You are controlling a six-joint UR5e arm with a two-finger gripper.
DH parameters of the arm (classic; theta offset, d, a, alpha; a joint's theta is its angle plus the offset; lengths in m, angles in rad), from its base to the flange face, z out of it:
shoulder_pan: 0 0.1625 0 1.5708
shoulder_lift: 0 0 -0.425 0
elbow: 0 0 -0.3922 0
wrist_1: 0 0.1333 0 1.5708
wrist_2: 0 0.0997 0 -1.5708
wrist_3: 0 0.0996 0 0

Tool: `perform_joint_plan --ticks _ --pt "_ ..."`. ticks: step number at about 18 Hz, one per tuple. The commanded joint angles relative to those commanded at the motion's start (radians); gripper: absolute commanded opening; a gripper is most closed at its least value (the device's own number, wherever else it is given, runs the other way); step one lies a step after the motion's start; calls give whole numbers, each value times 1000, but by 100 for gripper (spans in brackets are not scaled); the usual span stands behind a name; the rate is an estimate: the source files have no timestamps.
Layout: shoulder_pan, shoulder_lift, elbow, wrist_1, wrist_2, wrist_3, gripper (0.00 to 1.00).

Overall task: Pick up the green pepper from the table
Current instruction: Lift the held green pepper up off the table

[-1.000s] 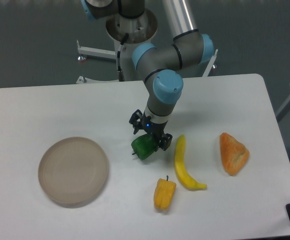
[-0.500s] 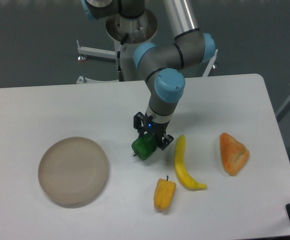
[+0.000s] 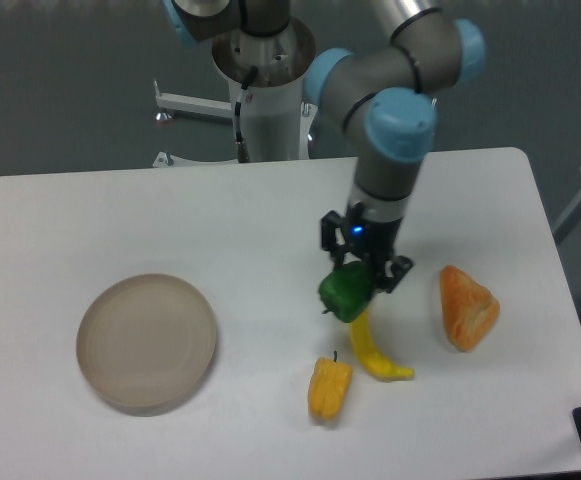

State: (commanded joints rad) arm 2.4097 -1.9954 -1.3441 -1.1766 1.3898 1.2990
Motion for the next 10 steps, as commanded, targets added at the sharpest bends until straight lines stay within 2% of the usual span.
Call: perform_joint_plan --ticks 3,5,10 --pt "31 -46 39 5 63 107 22" --pt "32 -62 65 -1 63 111 22" --pt "38 -66 74 8 64 117 22"
